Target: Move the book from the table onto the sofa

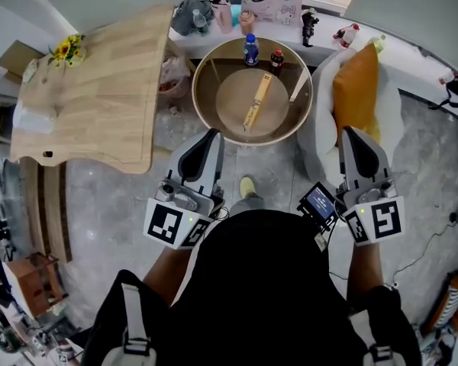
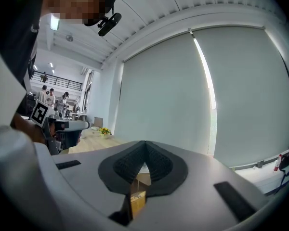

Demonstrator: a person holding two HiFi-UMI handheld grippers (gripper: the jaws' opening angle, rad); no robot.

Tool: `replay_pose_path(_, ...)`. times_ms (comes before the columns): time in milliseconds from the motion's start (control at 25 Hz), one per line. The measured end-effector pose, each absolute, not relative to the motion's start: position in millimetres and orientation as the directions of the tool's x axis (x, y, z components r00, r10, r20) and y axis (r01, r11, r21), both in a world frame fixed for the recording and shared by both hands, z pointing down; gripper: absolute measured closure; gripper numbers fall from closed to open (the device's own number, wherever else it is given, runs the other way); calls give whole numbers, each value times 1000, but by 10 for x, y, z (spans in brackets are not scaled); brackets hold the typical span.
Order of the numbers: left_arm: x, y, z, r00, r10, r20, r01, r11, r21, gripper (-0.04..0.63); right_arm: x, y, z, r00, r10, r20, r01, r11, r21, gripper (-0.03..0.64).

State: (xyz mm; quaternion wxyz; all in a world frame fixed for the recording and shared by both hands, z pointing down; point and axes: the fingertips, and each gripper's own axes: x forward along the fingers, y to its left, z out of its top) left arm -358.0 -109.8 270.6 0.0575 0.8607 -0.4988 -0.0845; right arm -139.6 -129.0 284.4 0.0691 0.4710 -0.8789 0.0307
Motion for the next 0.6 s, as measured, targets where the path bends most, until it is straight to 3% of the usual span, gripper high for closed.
replay_pose_path(600,-3824,-1550,2770,522,-848,-94,-825,-529,199,582,-1618,-1687,2882,-509,-845,162,-853,521,35,607)
